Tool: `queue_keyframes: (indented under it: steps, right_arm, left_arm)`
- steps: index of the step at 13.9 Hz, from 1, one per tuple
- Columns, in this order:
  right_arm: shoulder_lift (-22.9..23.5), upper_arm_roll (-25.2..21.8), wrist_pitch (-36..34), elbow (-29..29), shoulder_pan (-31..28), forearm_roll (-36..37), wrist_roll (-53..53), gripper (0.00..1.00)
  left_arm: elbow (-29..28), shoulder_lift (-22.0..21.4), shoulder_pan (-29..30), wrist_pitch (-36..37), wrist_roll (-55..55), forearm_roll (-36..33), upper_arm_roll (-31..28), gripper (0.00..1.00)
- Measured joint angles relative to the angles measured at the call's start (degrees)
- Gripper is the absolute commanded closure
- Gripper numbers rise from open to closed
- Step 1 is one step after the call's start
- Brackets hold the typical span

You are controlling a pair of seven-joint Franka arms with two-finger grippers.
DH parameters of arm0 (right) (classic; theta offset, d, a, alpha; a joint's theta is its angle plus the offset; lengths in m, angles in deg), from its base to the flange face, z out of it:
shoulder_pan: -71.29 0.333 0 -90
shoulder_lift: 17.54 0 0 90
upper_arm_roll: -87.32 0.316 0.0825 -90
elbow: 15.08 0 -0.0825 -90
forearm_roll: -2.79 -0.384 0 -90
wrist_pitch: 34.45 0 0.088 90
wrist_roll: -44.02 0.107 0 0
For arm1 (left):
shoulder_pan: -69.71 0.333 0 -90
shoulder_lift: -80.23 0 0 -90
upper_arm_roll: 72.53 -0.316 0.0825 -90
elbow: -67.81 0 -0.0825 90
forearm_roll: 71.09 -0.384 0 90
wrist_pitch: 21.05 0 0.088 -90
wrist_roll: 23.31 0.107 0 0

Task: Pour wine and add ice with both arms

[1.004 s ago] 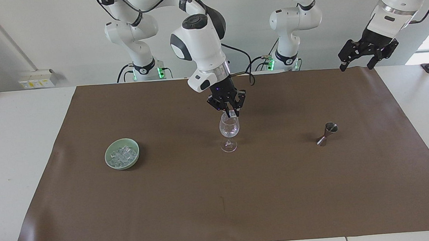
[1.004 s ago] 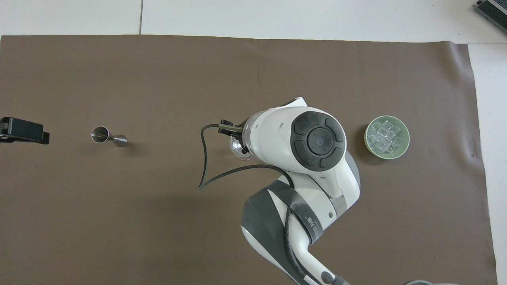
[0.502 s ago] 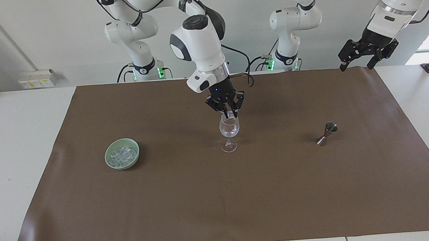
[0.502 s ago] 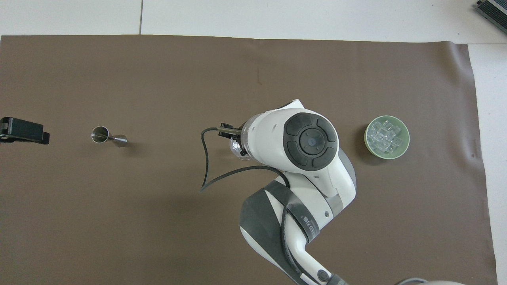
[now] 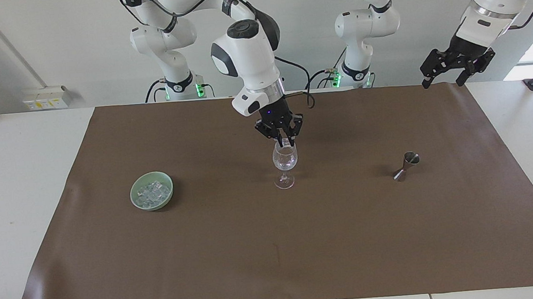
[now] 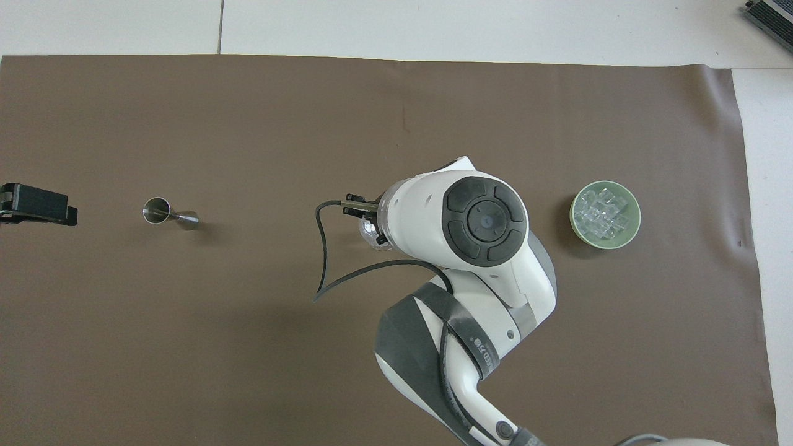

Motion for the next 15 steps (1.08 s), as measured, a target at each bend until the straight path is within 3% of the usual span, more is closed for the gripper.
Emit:
queue_keyframes:
  steps: [7,9,12,15]
  right_arm:
    - [0.00,0.00,0.01,-0.05,-0.01,0.01,0.01,0.45]
    - [-0.02,0.00,0.05,-0.42,-0.02,0.01,0.01,0.32]
    - [-0.32,-0.15,0.06,-1.52,-0.63,0.24,0.01,0.00]
    - [-1.84,-0.96,-0.71,-2.17,-2.84,3.81,-0.14,0.00]
  left_arm:
    - [0.00,0.00,0.00,0.00,0.00,0.00,0.00,0.00]
    - [0.00,0.00,0.00,0.00,0.00,0.00,0.00,0.00]
    - [0.00,0.00,0.00,0.06,0.00,0.00,0.00,0.00]
    - [-0.01,0.00,0.00,0.08,0.00,0.00,0.00,0.00]
